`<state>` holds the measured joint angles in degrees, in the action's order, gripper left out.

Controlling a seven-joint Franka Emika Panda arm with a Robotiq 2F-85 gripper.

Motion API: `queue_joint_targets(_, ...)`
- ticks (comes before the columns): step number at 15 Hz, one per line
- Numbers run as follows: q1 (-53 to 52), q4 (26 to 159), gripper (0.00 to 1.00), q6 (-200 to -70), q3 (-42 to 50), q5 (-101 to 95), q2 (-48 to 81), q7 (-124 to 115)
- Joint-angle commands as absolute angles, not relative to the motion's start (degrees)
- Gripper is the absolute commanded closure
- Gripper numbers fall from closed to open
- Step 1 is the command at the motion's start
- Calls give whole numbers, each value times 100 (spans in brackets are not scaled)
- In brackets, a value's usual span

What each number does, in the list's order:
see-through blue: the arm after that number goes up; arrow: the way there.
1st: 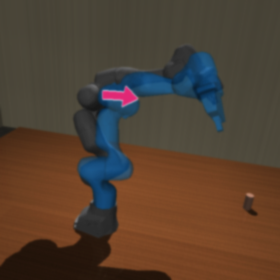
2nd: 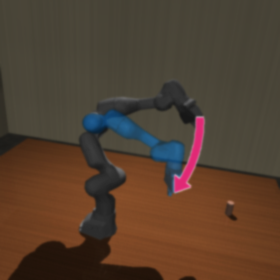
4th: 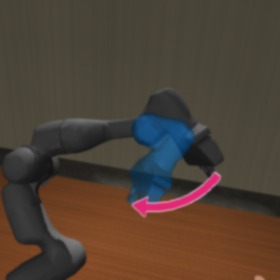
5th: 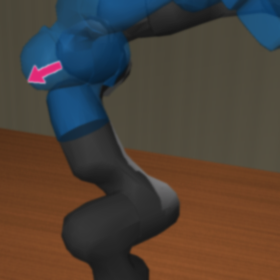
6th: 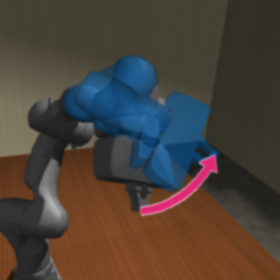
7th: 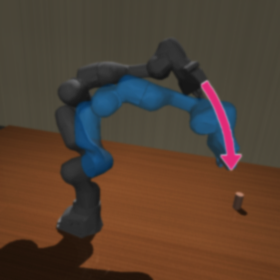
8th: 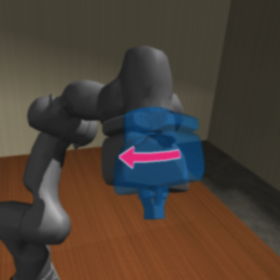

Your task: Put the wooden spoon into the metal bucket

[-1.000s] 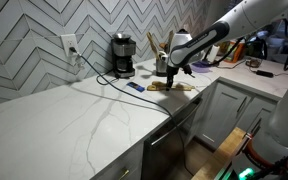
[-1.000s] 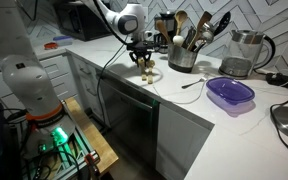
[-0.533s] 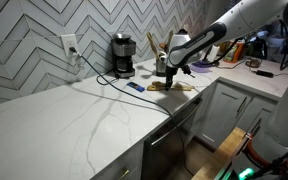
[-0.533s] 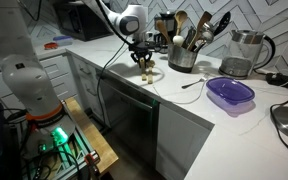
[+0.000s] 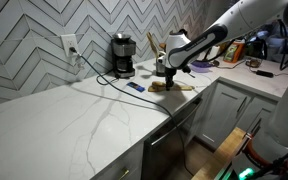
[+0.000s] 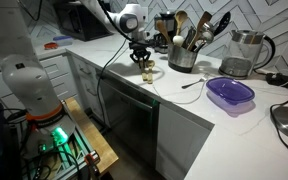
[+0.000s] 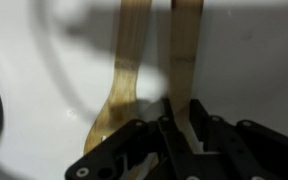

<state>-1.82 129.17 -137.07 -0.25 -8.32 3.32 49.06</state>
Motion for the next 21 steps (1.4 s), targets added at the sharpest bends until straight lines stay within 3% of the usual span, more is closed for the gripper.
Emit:
queue_joint_targets(1,-159,12852,94,-13398,-94,-1182,426,4879)
queue_joint_targets(8,-113,12771,94,-12729,-157,78,-214,5105)
queue_joint_targets(21,130,12010,94,-13410,814,2105,-1215,4119)
